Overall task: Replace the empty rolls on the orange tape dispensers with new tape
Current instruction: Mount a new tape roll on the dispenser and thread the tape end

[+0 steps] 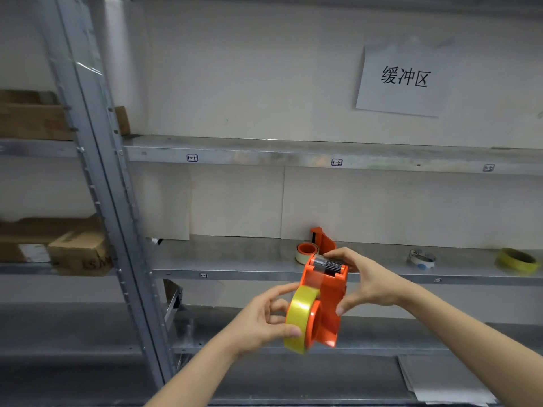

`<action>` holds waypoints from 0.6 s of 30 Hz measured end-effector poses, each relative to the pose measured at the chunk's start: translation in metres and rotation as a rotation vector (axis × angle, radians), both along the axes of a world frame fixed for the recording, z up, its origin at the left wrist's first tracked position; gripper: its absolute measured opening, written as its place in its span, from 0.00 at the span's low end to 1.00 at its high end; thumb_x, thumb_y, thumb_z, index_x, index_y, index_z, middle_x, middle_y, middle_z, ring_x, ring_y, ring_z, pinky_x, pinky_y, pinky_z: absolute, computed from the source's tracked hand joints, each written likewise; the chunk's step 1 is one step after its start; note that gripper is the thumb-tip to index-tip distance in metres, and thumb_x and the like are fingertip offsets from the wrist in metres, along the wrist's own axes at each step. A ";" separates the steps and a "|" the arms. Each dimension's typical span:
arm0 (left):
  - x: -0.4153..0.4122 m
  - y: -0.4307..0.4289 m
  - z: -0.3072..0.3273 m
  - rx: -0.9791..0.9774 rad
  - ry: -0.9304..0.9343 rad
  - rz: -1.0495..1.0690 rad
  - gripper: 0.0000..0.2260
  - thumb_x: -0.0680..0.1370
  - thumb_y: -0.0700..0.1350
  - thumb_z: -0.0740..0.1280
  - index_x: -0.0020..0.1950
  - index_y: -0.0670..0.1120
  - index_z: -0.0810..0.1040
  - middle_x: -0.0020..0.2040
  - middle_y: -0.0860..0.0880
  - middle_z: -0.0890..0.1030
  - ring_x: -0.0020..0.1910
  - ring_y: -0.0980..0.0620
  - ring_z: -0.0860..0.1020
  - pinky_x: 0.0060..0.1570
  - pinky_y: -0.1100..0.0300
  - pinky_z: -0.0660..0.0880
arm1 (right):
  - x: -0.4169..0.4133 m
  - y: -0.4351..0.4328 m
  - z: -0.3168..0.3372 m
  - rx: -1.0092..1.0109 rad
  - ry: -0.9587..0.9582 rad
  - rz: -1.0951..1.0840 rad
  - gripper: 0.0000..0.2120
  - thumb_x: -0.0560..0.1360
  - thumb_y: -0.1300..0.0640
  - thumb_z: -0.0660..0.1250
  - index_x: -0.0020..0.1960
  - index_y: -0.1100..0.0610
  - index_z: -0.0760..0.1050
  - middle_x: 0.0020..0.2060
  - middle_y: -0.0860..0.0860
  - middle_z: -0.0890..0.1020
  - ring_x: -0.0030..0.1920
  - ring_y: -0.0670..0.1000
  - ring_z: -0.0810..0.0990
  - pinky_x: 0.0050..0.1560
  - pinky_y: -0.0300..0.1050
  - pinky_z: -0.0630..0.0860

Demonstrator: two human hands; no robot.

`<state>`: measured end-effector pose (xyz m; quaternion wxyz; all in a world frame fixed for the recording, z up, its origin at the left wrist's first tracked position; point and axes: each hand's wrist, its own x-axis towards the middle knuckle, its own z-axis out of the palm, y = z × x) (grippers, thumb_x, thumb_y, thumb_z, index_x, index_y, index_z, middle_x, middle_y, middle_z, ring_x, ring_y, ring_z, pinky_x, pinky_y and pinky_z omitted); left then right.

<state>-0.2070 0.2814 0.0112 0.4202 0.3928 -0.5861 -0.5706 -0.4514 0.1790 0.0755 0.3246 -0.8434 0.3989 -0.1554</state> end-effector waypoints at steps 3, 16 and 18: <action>0.003 -0.003 0.004 0.012 0.048 0.013 0.38 0.64 0.45 0.81 0.70 0.47 0.69 0.50 0.47 0.83 0.51 0.48 0.83 0.51 0.57 0.79 | -0.002 -0.005 -0.004 0.024 -0.056 0.008 0.47 0.50 0.47 0.84 0.63 0.40 0.66 0.60 0.43 0.77 0.60 0.44 0.77 0.63 0.46 0.74; 0.021 -0.023 0.015 -0.011 0.155 0.104 0.43 0.63 0.52 0.81 0.74 0.51 0.64 0.64 0.35 0.77 0.60 0.41 0.79 0.61 0.50 0.76 | 0.016 -0.037 -0.008 0.005 -0.193 -0.008 0.48 0.50 0.54 0.85 0.66 0.43 0.67 0.55 0.49 0.80 0.52 0.48 0.82 0.54 0.46 0.80; 0.027 -0.026 0.013 -0.020 0.169 0.144 0.42 0.64 0.53 0.80 0.73 0.49 0.65 0.63 0.36 0.78 0.59 0.43 0.79 0.60 0.52 0.76 | 0.024 -0.045 -0.009 -0.002 -0.206 -0.024 0.46 0.52 0.55 0.84 0.66 0.45 0.69 0.54 0.49 0.81 0.50 0.47 0.82 0.52 0.45 0.81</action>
